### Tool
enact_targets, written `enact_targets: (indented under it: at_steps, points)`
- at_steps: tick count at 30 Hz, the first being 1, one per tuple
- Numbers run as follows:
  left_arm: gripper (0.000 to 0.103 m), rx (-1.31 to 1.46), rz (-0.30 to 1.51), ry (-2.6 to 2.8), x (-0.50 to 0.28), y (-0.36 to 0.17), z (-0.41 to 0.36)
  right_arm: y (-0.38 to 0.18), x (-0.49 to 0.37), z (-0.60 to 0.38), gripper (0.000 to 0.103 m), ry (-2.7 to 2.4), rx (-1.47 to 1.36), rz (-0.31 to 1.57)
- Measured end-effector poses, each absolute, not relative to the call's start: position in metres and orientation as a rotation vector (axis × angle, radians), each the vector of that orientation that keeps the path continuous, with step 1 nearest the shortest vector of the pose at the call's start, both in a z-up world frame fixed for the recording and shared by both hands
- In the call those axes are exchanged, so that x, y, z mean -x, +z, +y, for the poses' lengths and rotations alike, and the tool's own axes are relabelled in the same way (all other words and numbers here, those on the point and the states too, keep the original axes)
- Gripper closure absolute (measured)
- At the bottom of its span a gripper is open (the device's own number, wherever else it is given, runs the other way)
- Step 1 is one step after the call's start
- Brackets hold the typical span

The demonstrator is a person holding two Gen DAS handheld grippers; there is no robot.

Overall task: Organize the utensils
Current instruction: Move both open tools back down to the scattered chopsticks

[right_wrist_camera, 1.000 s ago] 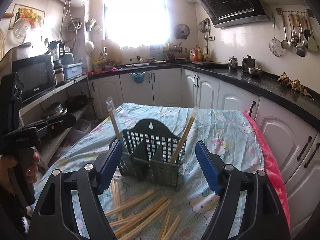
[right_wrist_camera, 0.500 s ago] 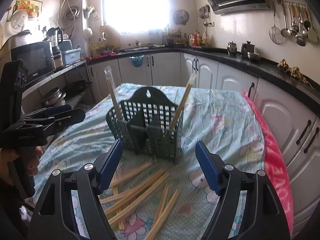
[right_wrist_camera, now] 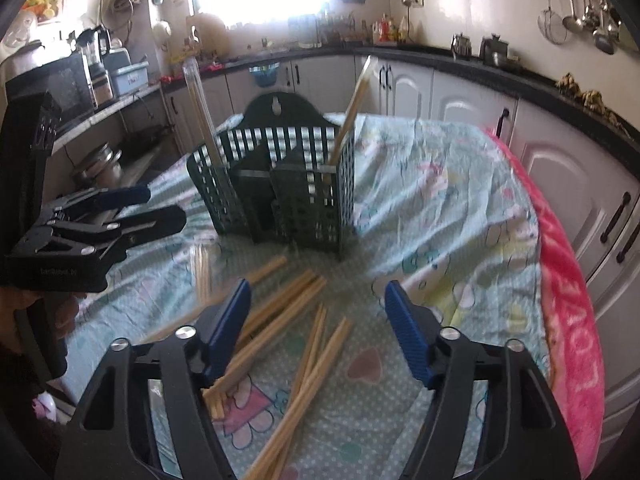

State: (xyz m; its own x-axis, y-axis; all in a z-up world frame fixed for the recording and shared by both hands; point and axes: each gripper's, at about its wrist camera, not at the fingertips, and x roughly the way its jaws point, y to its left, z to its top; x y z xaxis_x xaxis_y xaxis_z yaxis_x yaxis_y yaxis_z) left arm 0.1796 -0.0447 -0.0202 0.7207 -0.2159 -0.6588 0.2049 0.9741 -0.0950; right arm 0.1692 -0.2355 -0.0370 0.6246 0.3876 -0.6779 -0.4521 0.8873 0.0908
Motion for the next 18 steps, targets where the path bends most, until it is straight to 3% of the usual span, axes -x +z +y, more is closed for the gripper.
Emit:
enact_targets:
  at_steps: [4,11,18]
  points:
    - [0.022,0.001,0.781,-0.249,-0.192,-0.036,-0.051,-0.055,-0.177,-0.235,0.051,0.479,0.084,0.824]
    - [0.051,-0.020,0.878,-0.276,-0.217,-0.059,-0.062,-0.080,-0.192,-0.234,0.066,0.484,0.057,0.915]
    - [0.060,-0.046,0.952,-0.295,-0.238,-0.077,-0.073,-0.099,-0.213,-0.237,0.072,0.461,0.013,0.993]
